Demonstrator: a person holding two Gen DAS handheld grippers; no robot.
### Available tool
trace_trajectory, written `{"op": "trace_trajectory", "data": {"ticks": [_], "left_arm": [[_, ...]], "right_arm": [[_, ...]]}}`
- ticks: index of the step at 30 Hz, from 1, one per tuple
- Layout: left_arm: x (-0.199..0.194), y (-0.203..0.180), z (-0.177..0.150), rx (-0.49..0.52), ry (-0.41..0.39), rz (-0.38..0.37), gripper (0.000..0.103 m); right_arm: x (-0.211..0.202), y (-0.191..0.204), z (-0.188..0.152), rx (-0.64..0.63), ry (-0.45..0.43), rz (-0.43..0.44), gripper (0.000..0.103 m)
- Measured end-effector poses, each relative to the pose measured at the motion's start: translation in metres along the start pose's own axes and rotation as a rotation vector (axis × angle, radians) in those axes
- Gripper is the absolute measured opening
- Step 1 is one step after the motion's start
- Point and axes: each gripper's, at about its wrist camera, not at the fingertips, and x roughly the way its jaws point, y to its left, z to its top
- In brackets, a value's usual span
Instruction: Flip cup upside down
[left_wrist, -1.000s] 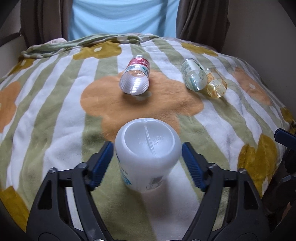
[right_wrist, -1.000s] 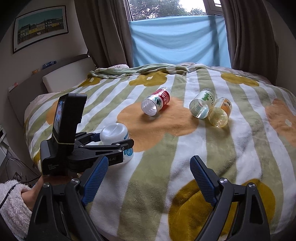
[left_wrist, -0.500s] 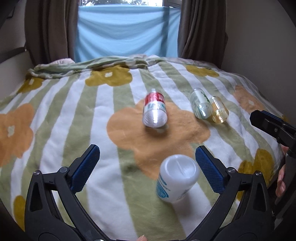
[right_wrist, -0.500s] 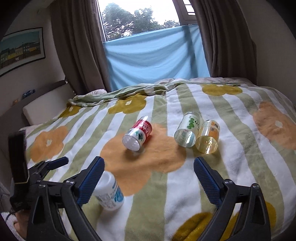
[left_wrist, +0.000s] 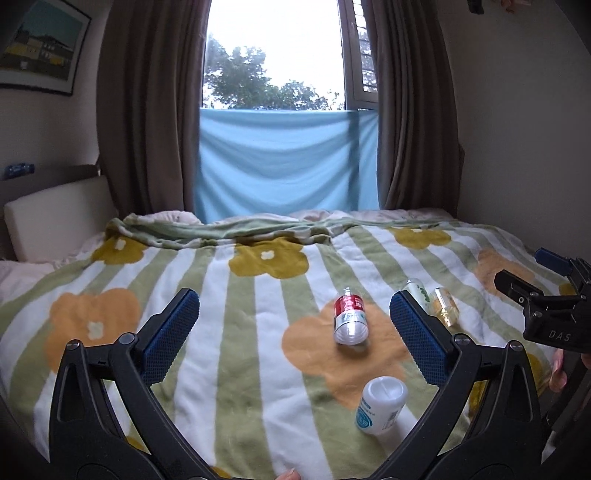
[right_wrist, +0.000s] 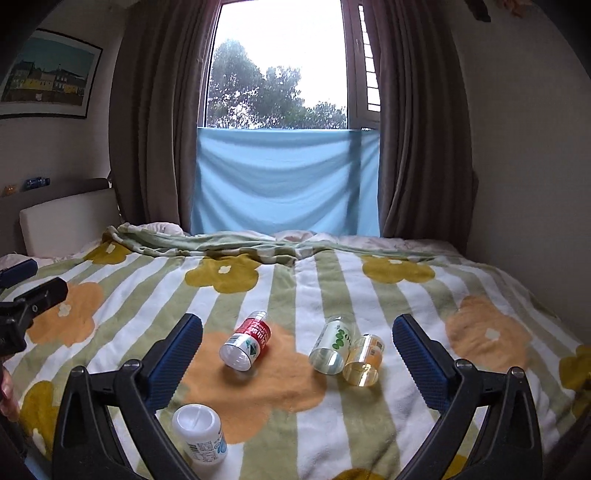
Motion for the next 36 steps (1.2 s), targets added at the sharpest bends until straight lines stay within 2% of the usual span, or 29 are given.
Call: {"op": "trace_trajectory", "data": {"ticks": [7,14,36], "left_arm": [[-0.044,0.007,-0.009,-0.056,-0.026,0.017,0.103],[-0.065,0.014,-0.015,-0.067,-0.026,0.052,0.103],[-0.058,0.002,-0.018,-0.055,0.003,0.052,0.103]], "right_arm": [[-0.042,0.007,0.002,0.044,-0.059,0.046,0.103],[-0.060,0.022,0.003,0.021,-0.070,0.024,0.103],[-0.065,0.016,0.002,0.050,-0.045,0.003,0.103]]}}
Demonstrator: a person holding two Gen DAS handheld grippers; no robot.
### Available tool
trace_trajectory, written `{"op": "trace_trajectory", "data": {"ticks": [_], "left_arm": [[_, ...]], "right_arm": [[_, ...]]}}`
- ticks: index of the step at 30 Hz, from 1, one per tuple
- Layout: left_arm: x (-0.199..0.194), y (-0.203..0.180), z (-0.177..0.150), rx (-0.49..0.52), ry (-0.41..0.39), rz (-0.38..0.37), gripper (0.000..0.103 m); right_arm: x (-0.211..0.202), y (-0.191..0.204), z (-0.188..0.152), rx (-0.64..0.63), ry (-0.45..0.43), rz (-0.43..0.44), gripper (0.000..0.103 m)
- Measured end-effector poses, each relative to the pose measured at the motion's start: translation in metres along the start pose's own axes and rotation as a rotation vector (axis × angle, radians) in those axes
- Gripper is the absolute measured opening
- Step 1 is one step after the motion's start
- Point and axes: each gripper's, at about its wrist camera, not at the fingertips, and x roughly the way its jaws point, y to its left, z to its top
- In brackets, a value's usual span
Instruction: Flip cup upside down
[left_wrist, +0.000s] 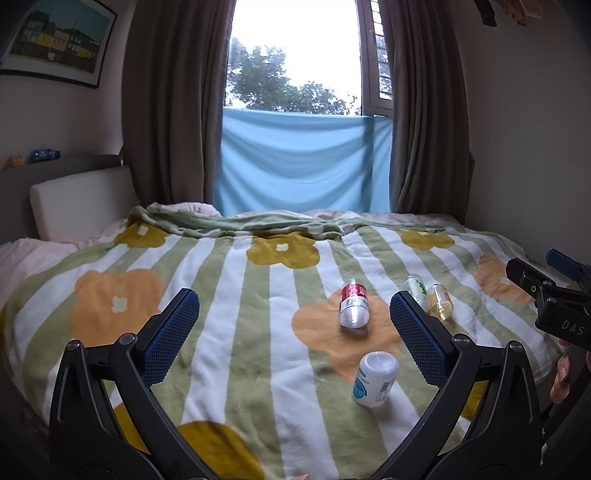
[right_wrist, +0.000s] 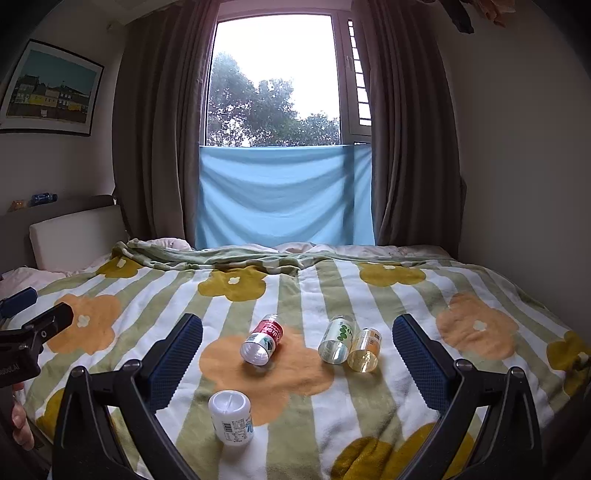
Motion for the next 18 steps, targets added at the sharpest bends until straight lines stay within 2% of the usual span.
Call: {"op": "trace_trajectory", "data": {"ticks": [18], "left_arm": [[-0.0017,0.0017,0.0033,-0.003,-0.041,0.003,0.103]], "right_arm": [[0.0011,0.0018,0.0023,0.007,-0.007,-0.001,0.103]]}}
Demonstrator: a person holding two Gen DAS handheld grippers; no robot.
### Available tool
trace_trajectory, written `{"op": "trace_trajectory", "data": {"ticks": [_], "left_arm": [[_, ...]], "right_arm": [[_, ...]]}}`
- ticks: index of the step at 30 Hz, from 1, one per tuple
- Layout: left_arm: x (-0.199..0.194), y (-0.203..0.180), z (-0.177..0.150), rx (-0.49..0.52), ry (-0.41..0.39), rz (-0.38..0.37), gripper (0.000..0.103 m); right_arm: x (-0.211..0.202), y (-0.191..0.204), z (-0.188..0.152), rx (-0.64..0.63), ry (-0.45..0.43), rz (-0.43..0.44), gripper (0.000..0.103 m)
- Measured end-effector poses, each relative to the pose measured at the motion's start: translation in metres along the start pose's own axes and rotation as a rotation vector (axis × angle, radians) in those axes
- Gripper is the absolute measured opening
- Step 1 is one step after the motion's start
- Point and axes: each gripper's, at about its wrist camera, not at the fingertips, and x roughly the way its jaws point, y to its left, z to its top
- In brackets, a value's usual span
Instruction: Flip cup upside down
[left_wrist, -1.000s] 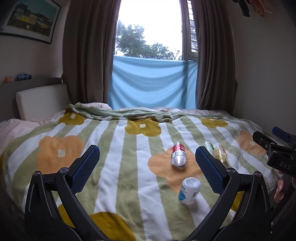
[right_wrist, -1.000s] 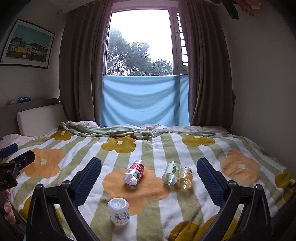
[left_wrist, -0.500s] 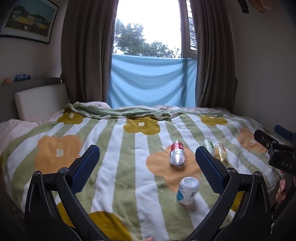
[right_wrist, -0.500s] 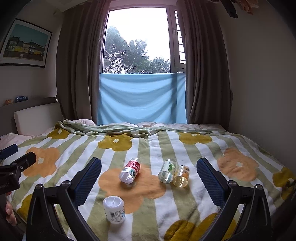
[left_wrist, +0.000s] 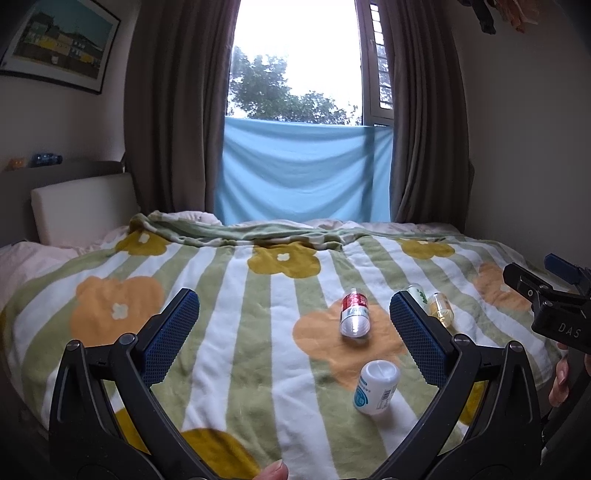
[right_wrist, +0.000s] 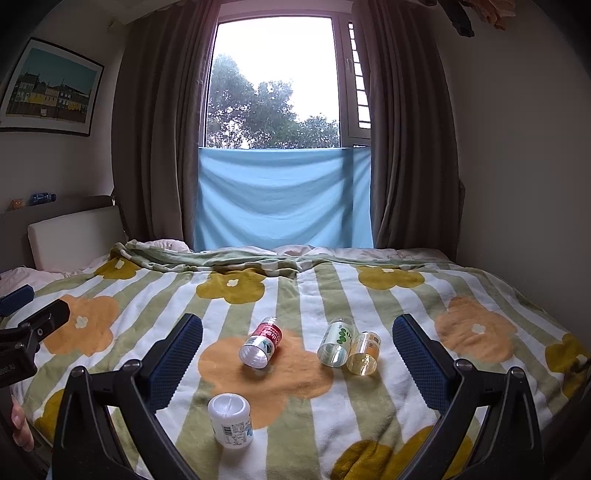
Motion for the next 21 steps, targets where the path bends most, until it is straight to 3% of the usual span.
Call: {"op": "trace_trajectory", "data": {"ticks": [10,21], "left_arm": [[-0.003,-0.011,-0.001,0.050,-0.028,0.025,0.103],[-0.003,-0.008,-0.002,0.038,-0.034,0.018,0.103]], "right_arm": [[0.002,-0.002,0.000,-0.002,0.002,-0.010,0.103],[0.001,-0.002,0.000,-0.001,0.001,-0.009,0.103]]}}
